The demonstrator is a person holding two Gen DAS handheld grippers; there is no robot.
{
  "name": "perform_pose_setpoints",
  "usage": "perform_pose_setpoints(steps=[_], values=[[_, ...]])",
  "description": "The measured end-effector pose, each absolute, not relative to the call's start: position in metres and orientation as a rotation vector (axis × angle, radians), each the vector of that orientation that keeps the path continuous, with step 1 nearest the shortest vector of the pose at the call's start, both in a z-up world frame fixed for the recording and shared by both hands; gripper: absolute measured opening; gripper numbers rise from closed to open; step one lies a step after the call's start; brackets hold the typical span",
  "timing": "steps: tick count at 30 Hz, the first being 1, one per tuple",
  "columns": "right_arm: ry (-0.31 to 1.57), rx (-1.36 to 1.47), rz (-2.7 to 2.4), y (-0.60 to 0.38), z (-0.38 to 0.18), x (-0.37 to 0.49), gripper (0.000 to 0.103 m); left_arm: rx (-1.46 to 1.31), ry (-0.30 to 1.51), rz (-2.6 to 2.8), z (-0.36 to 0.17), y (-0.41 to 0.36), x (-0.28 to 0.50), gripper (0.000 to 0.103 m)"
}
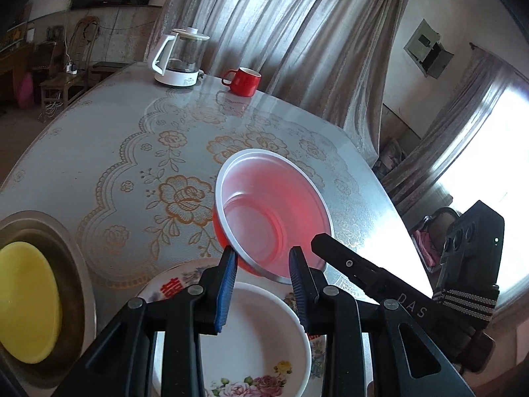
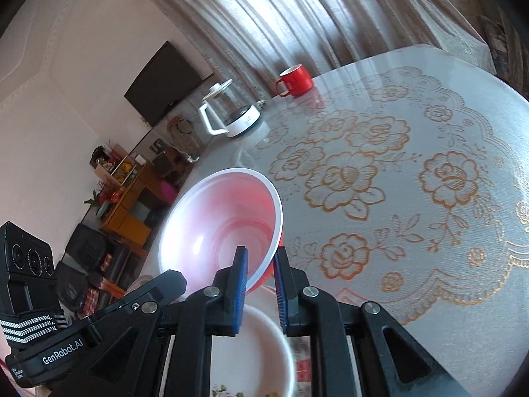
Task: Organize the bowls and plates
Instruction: 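Lift the red bowl with the left tool and carry it over the steel bowl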
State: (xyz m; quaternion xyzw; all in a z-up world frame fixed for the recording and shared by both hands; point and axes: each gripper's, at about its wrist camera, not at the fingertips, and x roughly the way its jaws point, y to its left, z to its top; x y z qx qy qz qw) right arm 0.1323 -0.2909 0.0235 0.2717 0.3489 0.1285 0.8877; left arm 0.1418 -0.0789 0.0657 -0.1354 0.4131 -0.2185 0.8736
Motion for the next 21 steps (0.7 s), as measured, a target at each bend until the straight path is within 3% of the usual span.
perform_pose_setpoints(steps=[21], values=[[0.795, 0.456, 0.447, -0.187, 0.027, 0.148, 0.015, -0.336, 0.807, -0.284, 0.057, 0.016, 0.115, 0.032]])
